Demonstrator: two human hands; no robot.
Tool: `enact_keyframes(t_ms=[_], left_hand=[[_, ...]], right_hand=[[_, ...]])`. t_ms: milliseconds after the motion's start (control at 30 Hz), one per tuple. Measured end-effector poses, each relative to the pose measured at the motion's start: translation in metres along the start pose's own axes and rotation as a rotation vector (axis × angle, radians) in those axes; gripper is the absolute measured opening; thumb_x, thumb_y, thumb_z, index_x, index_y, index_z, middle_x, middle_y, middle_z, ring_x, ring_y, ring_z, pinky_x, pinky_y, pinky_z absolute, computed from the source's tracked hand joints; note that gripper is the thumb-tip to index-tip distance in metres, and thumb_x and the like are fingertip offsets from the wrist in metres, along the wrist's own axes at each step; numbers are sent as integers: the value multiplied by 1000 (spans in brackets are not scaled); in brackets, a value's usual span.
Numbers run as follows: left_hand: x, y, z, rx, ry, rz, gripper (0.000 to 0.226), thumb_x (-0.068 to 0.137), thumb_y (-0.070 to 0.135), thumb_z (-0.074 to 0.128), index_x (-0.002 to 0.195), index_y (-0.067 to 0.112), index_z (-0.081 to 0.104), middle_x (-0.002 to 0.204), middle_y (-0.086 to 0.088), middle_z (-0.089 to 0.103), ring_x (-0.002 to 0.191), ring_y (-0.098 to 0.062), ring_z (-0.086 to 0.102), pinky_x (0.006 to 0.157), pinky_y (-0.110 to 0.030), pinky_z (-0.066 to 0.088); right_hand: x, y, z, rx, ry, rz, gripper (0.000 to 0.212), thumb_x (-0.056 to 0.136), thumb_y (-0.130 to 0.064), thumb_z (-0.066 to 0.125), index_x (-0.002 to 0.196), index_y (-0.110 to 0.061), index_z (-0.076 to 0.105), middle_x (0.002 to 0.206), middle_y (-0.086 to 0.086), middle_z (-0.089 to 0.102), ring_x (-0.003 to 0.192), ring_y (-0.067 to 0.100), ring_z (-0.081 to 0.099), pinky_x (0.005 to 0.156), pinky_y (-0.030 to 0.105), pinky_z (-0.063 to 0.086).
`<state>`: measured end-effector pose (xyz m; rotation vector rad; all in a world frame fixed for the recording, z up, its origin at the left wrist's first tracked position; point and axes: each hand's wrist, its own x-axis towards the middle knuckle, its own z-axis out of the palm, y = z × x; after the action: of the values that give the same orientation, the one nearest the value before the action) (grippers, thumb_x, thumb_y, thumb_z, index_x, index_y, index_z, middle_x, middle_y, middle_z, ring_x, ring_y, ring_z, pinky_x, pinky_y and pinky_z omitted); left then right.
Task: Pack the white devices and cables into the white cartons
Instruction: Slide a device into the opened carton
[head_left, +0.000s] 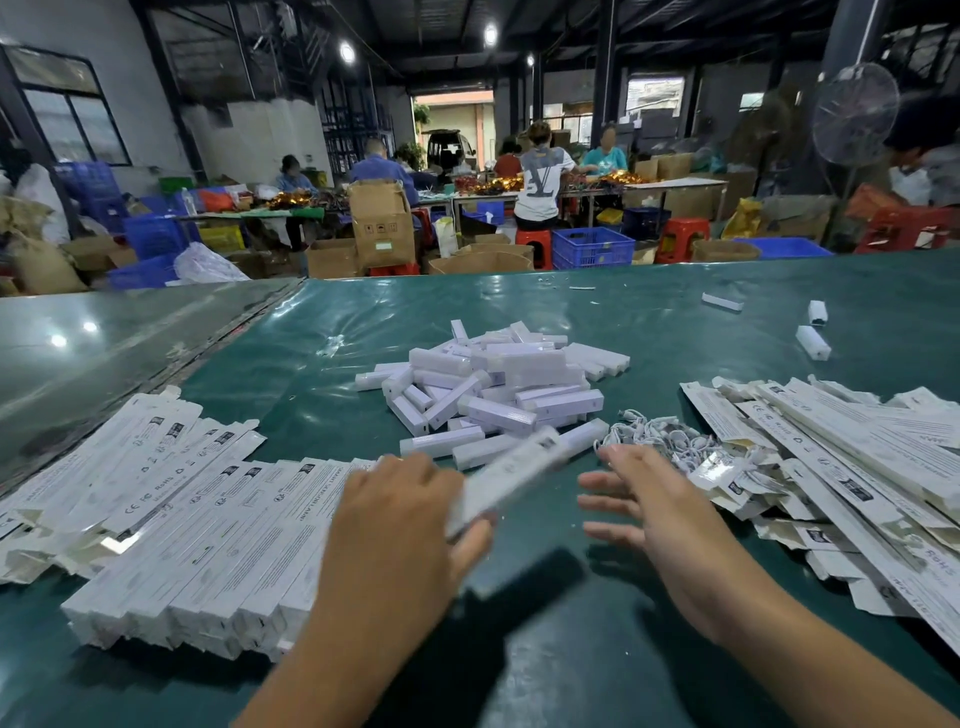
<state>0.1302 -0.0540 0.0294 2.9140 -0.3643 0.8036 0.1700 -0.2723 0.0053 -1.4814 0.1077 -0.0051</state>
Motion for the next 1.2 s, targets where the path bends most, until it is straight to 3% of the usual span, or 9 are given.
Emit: enact_keyframes(t_ms=[200, 400, 600, 700, 833, 967, 1033, 1100, 1200], left_hand=[[4, -36, -6, 371, -223, -389, 39, 97, 55, 34, 75, 27, 47, 81, 8, 39, 81, -17, 41, 73, -34, 29], [2, -38, -3, 282, -277, -336, 31, 95, 57, 39, 114, 33, 38, 96, 11, 58, 94, -17, 59, 77, -34, 36], [-1, -37, -2, 293, -300, -287, 33, 91, 59, 40, 114, 36, 43, 89, 11, 60, 87, -15, 58, 76, -35, 36], [2, -38, -1, 288, -268, -282, 45, 92, 60, 42, 130, 35, 39, 123, 7, 49, 113, -17, 49, 89, -35, 35], [0, -44, 5, 113, -419, -174, 59, 108, 34, 32, 160, 28, 5, 169, 4, -3, 155, -16, 7, 124, -36, 15], [-2, -42, 3, 126, -397, -168, 45, 107, 23, 30, 152, 25, 29, 162, 7, 27, 143, -16, 35, 112, -31, 33], [-1, -39, 0, 151, -368, -188, 26, 103, 22, 36, 127, 27, 47, 135, 10, 52, 118, -16, 53, 93, -30, 45], [0, -38, -2, 163, -366, -216, 9, 100, 23, 40, 104, 28, 47, 105, 9, 56, 96, -15, 56, 74, -30, 44], [0, -37, 0, 175, -312, -206, 9, 100, 30, 43, 107, 30, 48, 106, 12, 58, 95, -13, 57, 75, -29, 43]], right_hand=[[2, -3, -4, -125, 55, -49, 25, 103, -42, 50, 104, -22, 66, 100, 1, 73, 95, 27, 71, 86, 54, 58], [-1, 0, -2, -227, 18, -101, 24, 102, -40, 51, 97, -24, 67, 96, -1, 73, 92, 30, 71, 78, 50, 60], [-3, -2, -4, -281, -13, -110, 22, 102, -39, 51, 96, -23, 66, 100, 4, 71, 94, 34, 70, 76, 49, 61], [-3, -3, -6, -326, -30, -133, 21, 100, -41, 52, 95, -27, 66, 100, 1, 71, 95, 26, 70, 75, 40, 61], [8, -11, -27, -719, 70, -369, 17, 99, -40, 55, 97, -27, 66, 97, -10, 70, 91, 3, 63, 72, 12, 45], [32, -18, -62, -1164, 358, -440, 28, 98, -32, 59, 115, -11, 66, 114, 8, 67, 109, 30, 59, 93, 42, 46], [43, -19, -80, -1286, 457, -412, 32, 95, -34, 62, 113, -7, 67, 114, 15, 67, 110, 37, 57, 95, 48, 45], [53, -16, -95, -1418, 449, -336, 38, 96, -43, 58, 113, -11, 68, 123, 14, 65, 124, 36, 52, 106, 48, 39], [61, -10, -104, -1536, 319, -141, 46, 101, -56, 41, 122, -26, 67, 144, 2, 55, 146, 26, 34, 121, 49, 18]])
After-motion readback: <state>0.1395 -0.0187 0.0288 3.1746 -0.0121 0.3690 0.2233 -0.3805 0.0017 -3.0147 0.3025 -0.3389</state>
